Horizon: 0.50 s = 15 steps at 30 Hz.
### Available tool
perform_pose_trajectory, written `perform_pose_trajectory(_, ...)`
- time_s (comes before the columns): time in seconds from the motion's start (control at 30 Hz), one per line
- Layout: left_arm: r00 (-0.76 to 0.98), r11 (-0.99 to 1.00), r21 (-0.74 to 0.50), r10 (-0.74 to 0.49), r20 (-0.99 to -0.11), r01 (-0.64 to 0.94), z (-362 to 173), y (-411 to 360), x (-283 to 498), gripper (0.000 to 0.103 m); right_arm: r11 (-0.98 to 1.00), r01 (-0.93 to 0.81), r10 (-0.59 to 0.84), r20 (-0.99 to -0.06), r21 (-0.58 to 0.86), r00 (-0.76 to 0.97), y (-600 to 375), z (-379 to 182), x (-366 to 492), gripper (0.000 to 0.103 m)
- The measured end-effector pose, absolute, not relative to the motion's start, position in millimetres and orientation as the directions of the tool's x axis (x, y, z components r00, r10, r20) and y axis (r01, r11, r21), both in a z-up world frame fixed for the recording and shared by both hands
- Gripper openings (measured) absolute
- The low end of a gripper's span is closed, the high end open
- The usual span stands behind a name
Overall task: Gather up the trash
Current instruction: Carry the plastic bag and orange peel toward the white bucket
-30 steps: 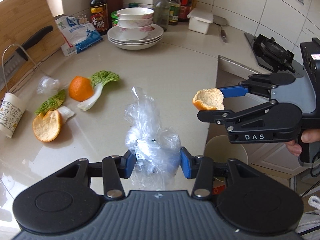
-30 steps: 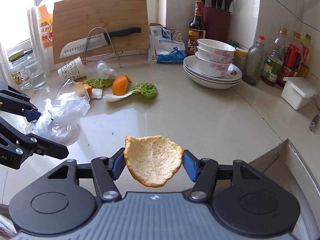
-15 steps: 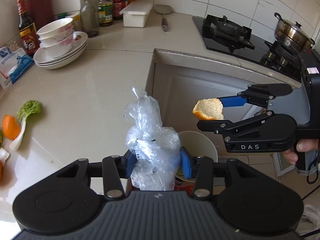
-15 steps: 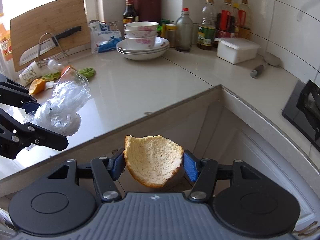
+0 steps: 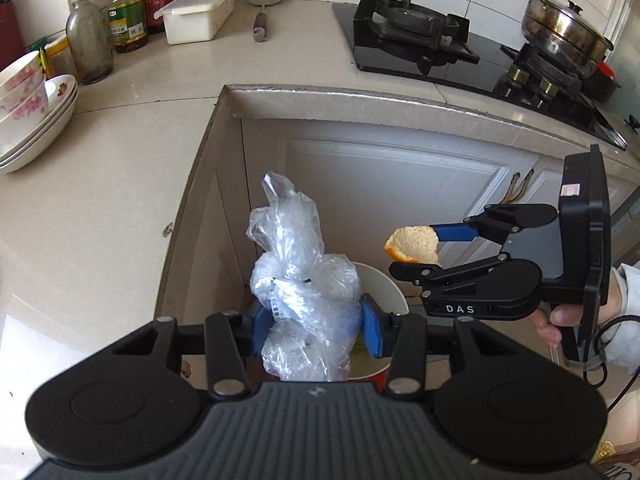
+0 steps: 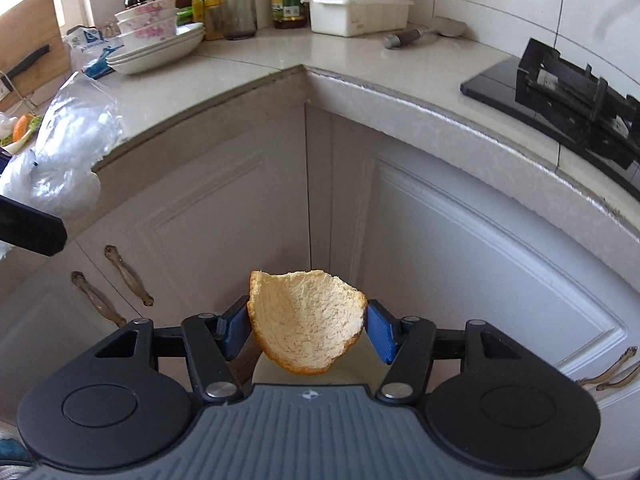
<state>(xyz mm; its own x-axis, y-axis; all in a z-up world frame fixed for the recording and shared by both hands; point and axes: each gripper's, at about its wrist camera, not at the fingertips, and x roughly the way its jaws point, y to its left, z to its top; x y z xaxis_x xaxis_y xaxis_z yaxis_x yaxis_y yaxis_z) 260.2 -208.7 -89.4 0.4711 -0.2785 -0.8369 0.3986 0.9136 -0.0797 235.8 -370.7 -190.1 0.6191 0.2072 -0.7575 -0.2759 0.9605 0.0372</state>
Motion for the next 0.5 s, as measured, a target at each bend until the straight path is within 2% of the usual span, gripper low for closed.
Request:
perform_pose_trajectory(0.37, 0.428, 0.931, -0.066, -0.227, -0.875, 0.359, -123.8, -227.2, 276.5, 0.045, 0.978, -0.190, 0.181, -0.820, 0.090, 0.543, -390.1, -273.8, 262.3, 0.067)
perform_pose_trajectory(0.5, 0.414, 0.929, -0.054, -0.214, -0.885, 0.365, -133.7, -233.6, 280.8, 0.045, 0.980, -0.178, 0.176, -0.811, 0.090, 0.558, -391.2, -282.5, 260.8, 0.094)
